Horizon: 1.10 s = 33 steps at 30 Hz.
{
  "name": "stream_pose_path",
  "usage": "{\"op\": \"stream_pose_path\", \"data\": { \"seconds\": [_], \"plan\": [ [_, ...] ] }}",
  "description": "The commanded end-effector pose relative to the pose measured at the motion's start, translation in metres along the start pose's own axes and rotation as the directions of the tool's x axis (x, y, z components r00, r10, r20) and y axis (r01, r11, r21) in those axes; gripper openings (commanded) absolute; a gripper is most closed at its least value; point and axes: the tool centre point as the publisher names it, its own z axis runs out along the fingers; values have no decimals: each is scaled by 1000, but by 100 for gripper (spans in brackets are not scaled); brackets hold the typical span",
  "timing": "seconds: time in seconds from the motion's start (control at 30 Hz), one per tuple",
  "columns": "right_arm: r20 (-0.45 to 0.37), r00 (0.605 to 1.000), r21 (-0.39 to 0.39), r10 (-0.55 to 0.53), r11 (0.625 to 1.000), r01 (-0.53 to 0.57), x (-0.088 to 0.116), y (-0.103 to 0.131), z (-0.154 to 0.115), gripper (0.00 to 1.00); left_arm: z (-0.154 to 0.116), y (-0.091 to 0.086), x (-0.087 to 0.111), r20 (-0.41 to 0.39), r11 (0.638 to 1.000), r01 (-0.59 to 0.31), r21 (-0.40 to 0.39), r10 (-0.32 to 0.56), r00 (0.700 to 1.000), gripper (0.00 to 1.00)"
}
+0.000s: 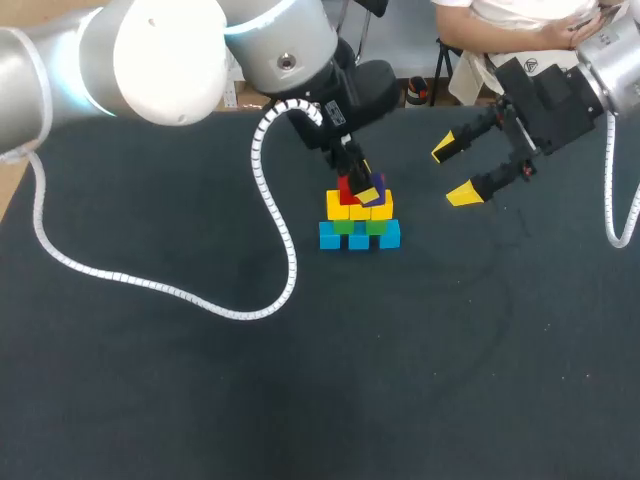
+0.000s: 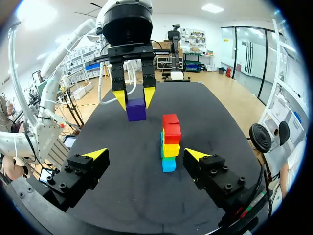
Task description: Place the blue cubes, place green cubes on the blue cubes, place the yellow cubes on the green cubes, then place the red cubes on the yellow cubes, and place purple cube on the red cubes.
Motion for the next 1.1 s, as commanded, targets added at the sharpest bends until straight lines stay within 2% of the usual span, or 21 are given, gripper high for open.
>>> {"op": "stream_pose_path", "data": {
  "seconds": [0.03,0.6,1.1],
  "plan": [
    [1,1000,3,-1,1000,1,0,1,0,100,2,7,-6,-20,1000,-4,6,4,1000,0],
    [1,1000,3,-1,1000,1,0,1,0,100,7,27,-7,-22,997,-70,22,70,997,0],
    [1,1000,3,-1,1000,1,0,1,0,100,13,32,3,-20,997,-73,36,73,997,0]
  ]
}}
